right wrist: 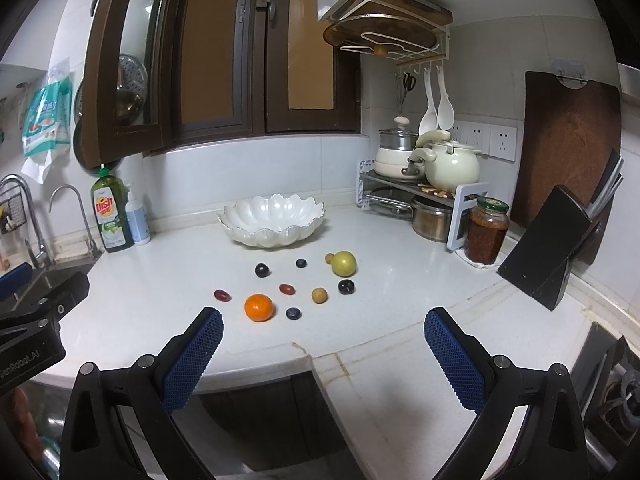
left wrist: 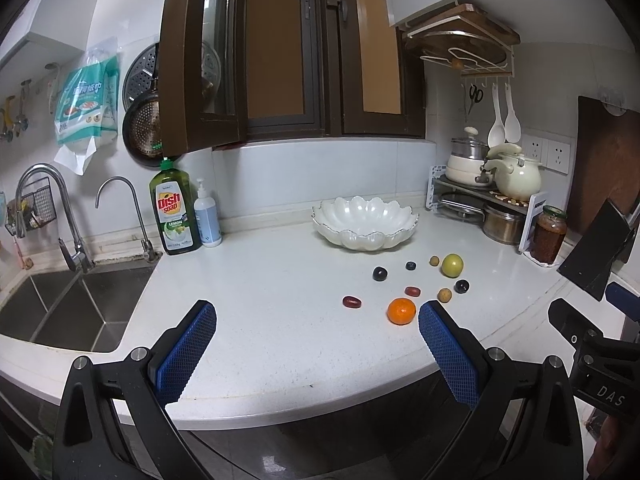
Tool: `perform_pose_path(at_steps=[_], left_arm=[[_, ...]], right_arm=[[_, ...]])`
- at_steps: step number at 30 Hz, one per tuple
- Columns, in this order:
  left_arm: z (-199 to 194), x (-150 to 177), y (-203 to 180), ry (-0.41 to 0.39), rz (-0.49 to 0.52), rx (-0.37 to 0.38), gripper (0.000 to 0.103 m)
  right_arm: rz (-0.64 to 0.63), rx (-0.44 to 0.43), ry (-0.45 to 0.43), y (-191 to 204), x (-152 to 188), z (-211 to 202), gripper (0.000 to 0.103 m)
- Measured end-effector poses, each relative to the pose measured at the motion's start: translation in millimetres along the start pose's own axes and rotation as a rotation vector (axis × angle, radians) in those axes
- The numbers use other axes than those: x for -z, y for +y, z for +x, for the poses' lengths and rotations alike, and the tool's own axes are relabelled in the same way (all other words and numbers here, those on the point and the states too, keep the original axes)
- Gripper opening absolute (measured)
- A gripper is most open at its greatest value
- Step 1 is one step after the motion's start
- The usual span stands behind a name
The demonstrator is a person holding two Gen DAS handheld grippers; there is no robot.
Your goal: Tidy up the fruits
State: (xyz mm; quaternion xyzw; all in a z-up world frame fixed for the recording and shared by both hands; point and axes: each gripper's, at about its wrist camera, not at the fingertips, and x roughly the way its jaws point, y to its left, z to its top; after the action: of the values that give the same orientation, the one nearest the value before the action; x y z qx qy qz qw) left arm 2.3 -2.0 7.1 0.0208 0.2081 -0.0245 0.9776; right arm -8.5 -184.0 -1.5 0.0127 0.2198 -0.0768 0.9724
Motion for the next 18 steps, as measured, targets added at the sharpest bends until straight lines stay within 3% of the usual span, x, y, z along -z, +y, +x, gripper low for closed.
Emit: perform_pose_path(at_steps=[18], left_arm=[[2.7,-2.5,0.1,-0.005,0.001,0.004,0.103]], right_arm=[[0.002,0.005,0.007,3.1,-3.0,4.4,0.102]])
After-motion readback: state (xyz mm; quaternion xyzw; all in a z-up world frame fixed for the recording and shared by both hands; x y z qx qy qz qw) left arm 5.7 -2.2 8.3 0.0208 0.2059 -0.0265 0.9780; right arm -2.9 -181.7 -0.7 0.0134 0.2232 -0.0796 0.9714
